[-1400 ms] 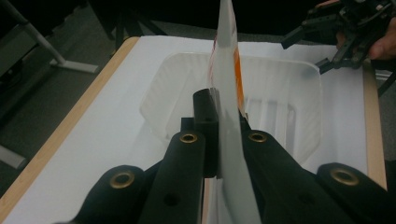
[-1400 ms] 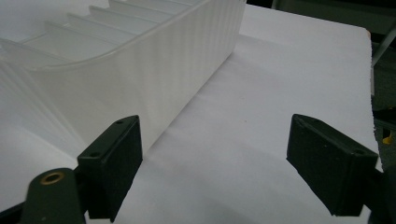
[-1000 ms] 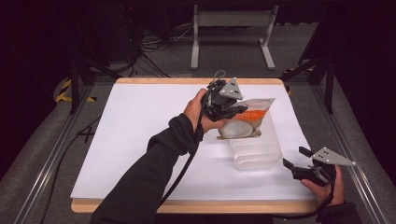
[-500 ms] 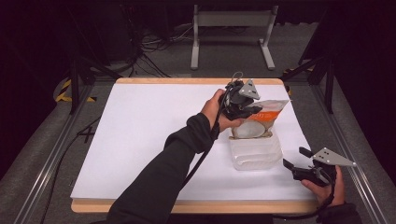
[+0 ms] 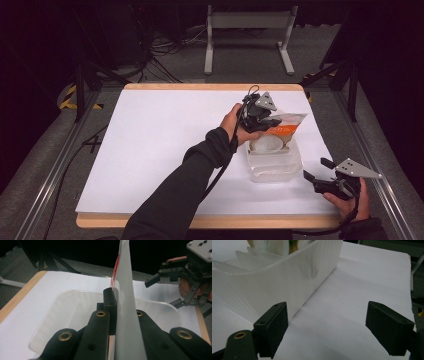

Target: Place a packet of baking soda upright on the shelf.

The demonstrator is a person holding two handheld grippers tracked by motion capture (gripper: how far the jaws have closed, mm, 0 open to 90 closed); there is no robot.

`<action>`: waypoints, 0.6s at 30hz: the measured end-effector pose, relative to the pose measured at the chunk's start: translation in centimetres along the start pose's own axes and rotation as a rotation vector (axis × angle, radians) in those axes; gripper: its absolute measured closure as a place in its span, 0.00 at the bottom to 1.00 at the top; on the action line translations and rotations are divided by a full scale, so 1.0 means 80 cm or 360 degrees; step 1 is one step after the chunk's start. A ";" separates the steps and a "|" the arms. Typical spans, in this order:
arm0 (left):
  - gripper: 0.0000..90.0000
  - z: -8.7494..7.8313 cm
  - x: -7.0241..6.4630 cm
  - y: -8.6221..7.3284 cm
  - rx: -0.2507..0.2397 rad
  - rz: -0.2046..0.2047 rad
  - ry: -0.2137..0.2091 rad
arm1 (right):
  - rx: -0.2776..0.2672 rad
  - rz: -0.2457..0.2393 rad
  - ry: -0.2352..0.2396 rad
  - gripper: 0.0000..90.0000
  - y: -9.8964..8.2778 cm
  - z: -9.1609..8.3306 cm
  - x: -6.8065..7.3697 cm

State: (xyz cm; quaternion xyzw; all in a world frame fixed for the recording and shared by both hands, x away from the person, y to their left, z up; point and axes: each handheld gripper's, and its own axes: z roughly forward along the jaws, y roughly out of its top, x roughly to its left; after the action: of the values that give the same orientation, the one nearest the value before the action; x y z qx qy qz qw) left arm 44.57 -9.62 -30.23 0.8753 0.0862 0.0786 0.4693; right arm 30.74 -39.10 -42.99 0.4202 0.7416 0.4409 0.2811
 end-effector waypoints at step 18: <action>1.00 0.015 -0.002 -0.023 0.0013 -0.0034 0.0008 | 0.0013 -0.0016 0.0004 0.21 0.000 0.002 0.003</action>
State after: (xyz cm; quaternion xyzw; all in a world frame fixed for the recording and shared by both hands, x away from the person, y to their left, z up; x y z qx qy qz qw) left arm 44.49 -9.60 -32.45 0.8761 0.0971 0.0754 0.4662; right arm 30.80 -38.82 -43.05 0.4168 0.7460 0.4370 0.2807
